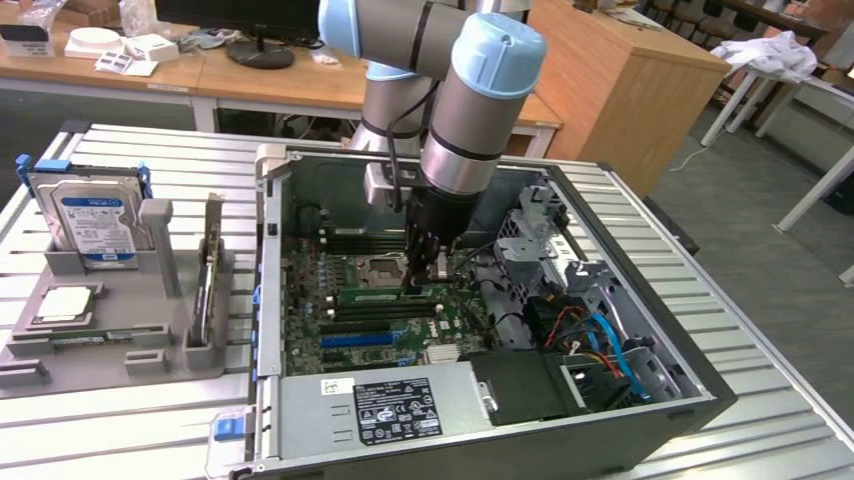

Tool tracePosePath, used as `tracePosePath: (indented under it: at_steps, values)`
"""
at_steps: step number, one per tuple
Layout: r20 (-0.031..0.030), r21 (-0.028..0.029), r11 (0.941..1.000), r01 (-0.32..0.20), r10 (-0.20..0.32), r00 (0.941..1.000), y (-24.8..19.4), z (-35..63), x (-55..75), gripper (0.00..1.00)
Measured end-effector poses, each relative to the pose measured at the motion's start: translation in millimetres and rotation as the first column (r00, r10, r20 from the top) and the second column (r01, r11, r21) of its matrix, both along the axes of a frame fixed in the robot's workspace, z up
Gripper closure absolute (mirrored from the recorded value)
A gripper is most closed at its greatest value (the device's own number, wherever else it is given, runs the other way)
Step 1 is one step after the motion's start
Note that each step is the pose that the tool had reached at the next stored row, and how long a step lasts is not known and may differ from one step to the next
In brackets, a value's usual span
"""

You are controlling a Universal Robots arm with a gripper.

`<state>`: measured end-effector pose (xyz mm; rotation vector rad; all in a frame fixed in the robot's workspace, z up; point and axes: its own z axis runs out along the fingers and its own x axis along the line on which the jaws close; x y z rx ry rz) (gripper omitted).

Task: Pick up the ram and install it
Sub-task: 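Insert the ram into the slot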

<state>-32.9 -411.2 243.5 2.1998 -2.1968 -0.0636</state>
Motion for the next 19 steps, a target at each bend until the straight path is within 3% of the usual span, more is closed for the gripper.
tracePosePath:
  at_steps: [19]
  values:
    - [-0.0001,-0.0004,1.0000,0.000,0.000,1.0000,-1.7,-2.9,0.0,0.88]
